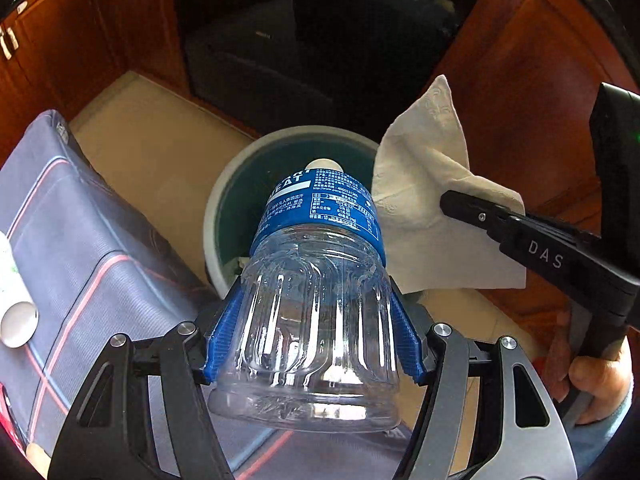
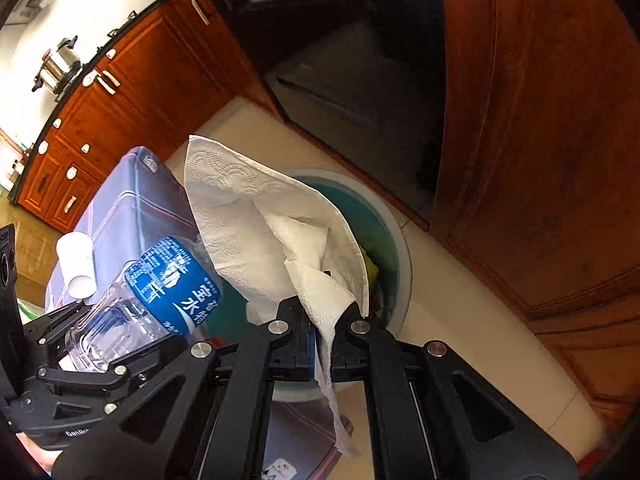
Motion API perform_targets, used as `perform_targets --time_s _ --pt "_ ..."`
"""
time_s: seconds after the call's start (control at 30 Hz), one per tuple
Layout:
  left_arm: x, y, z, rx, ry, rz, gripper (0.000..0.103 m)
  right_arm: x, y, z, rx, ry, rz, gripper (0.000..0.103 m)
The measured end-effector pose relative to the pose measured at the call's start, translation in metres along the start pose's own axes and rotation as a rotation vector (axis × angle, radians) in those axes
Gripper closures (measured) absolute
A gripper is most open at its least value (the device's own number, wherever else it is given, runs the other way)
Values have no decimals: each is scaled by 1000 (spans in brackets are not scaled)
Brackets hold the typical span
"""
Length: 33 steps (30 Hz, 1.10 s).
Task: Collect trash
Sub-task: 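Carry bottle and tissue over the teal bin and open both grippers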
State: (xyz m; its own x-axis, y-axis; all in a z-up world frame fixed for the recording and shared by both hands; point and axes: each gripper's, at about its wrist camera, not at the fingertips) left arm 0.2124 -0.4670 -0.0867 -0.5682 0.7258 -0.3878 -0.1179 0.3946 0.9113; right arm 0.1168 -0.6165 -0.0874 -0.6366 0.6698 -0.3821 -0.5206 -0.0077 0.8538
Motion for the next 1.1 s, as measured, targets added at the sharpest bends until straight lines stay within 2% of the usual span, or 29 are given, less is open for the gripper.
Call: perform_targets --time_s 0.13,0.2,0.23,0.27,0.3,0.37,0.53,0.73,1.1 --pt "-9 -15 1 -15 4 21 36 -7 -14 4 12 8 18 95" --pt "-11 -21 1 -14 5 39 35 -10 -19 6 -7 2 21 61" --pt "-12 -22 1 -13 5 41 31 -11 -21 6 -16 0 10 33" --pt "-13 -23 2 -17 4 37 28 -11 -19 7 -25 1 -6 29" --pt "-13 -22 2 -21 3 29 26 -11 -19 9 -31 5 -12 29" --pt "-13 -22 1 -19 -4 22 25 -12 -22 12 -39 2 -3 22" --pt "-5 -20 -1 -22 -14 35 22 -9 -24 15 -38 -21 24 18" --pt "-1 -20 4 -24 -7 52 19 1 -25 13 -38 -41 53 18" --pt "10 -10 2 -19 -2 36 11 8 -21 16 -31 -57 83 18"
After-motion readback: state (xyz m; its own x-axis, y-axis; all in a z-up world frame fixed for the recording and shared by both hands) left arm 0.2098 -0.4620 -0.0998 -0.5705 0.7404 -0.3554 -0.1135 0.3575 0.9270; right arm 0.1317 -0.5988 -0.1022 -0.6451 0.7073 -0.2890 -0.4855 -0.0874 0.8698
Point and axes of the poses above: each gripper's, at about its wrist camera, not at the fingertips, and y roughly against the way its jaws point, z to its left, x to its underside, and after that the axes turned 5 degrees about -y, right-handed
